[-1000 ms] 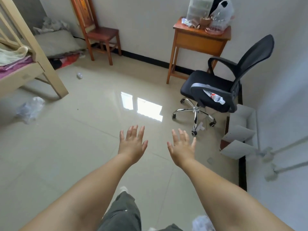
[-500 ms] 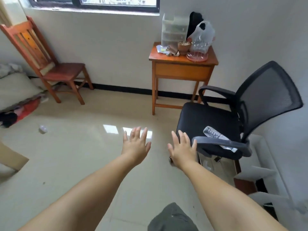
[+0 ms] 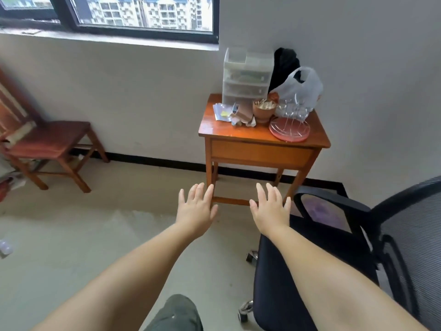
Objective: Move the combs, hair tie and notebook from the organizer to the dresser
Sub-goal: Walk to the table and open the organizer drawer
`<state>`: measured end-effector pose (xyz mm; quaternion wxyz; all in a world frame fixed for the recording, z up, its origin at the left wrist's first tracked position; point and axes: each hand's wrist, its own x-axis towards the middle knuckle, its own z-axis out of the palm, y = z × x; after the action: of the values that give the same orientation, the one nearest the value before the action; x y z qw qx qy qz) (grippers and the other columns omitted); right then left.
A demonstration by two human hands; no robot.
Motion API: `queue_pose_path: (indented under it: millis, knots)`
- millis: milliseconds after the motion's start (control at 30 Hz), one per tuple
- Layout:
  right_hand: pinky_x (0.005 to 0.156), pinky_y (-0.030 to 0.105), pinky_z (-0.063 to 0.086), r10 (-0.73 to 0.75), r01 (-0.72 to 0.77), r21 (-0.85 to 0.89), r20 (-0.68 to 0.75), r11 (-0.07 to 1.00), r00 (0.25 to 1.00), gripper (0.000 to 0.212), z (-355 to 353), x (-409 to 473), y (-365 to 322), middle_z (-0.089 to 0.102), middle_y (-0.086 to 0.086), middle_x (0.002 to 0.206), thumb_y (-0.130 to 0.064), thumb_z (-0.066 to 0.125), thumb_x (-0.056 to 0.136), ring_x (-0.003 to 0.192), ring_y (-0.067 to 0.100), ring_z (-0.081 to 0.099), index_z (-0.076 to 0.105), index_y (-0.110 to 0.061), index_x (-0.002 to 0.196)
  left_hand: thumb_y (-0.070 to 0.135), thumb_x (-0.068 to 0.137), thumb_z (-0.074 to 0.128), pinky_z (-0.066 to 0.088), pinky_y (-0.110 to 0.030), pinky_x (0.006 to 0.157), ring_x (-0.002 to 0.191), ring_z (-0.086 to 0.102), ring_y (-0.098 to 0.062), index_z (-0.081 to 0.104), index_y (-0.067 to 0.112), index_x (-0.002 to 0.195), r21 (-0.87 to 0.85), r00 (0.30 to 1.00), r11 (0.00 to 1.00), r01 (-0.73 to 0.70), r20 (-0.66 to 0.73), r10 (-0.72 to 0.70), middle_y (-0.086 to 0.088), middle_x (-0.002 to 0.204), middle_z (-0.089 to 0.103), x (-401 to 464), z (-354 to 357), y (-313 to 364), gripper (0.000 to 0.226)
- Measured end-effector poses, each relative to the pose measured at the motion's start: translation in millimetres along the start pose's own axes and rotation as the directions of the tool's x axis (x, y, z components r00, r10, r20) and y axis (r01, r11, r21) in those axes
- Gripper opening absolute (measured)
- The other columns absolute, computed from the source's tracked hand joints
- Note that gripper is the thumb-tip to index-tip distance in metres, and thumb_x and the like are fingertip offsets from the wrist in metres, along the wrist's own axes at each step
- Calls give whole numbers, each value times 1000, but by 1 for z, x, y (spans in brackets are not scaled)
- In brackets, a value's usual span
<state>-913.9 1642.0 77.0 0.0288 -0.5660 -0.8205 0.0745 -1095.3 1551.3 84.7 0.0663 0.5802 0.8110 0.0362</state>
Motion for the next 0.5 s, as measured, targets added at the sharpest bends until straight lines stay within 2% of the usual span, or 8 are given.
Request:
queue_pose_path:
  millis: [133,367,433,500]
  knots:
    - [115,54,6,9,-9,22,-12,1000,1000,56,6,117,-22,12,5,159,-46,21,96,146,24,7,8,-29,147,45,94,23,4,-52,118,146,6,-22,6,24,147,-12,999,1000,11,-38,-12,-7,158,13,124,-7,-33,60]
    - [115,53,10,151,-149,94,-13,984,989,55,-11,291,-54,12,6,158,-43,22,97,146,24,7,11,-26,147,45,94,24,6,-52,118,145,9,-22,5,26,146,46,982,986,-158,-97,161,-6,157,16,334,-55,-71,59]
    - [114,51,18,169,-163,147,-26,976,985,53,-21,331,-61,20,7,156,-41,24,96,143,25,16,19,-23,146,44,94,24,10,-52,117,144,12,-24,6,25,146,38,981,987,-159,-102,162,-7,156,17,385,-70,-72,58]
    - [105,45,33,204,-188,255,-35,948,978,49,-28,372,-62,34,8,149,-38,29,96,134,27,34,29,-19,142,43,94,24,12,-52,117,144,12,-24,6,24,146,7,981,987,-158,-114,158,-7,156,17,430,-80,-67,58]
